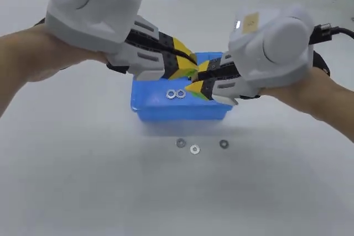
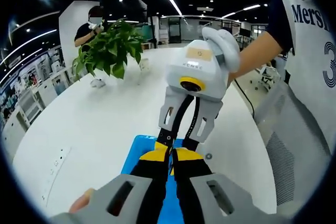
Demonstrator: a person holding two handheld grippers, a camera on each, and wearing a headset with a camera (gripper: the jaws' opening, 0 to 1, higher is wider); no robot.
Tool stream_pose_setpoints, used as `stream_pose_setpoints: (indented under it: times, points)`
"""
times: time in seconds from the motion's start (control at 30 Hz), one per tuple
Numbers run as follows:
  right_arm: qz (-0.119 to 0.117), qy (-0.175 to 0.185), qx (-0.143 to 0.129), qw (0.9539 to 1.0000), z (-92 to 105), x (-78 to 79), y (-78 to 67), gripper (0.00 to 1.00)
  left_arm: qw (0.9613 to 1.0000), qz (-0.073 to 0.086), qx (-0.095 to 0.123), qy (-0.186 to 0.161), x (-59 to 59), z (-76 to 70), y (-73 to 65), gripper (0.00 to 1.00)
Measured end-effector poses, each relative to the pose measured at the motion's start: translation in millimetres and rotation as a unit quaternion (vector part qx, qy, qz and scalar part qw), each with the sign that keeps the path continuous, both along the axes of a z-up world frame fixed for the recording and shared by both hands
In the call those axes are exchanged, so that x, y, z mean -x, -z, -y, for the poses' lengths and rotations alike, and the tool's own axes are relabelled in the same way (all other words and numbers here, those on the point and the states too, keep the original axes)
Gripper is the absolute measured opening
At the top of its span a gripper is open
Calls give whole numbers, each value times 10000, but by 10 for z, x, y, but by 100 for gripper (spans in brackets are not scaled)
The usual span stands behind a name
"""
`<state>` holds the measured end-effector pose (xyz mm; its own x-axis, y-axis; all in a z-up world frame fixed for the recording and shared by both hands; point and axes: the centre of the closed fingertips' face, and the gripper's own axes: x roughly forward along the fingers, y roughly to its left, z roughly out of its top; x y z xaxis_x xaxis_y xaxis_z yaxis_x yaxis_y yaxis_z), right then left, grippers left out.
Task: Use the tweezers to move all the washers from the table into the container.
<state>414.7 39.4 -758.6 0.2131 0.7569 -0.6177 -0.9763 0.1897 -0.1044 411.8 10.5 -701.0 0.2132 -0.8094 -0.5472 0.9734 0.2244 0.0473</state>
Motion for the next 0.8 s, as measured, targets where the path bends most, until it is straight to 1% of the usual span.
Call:
stream_pose_setpoints:
  times: [0.1,0.2,0.3,0.4,0.57,0.63,0.73,0.8]
  points:
    - [-47,-31,0,10000,-12,-3,52,11,10000,-36,-42,-9,-5,-2,45,7]
    - [-97,-41,27,9999,-17,-8,115,11,9999,-54,-121,-8,-15,-9,133,7]
    - [-159,-36,45,9999,-9,-5,167,11,9998,-85,-157,-13,3,5,152,7]
    - [-186,-32,39,9998,0,2,178,11,9998,-120,-149,-12,7,11,191,7]
    - [-223,-29,80,9997,14,20,216,11,9996,-166,-211,40,31,14,223,7]
    - [-218,-18,79,9997,16,20,217,11,9996,-164,-222,49,37,16,222,7]
    - [-295,9,55,9995,20,19,215,12,9995,-164,-245,63,43,20,220,7]
    - [-303,21,68,9995,25,17,214,13,9995,-133,-284,76,44,19,224,7]
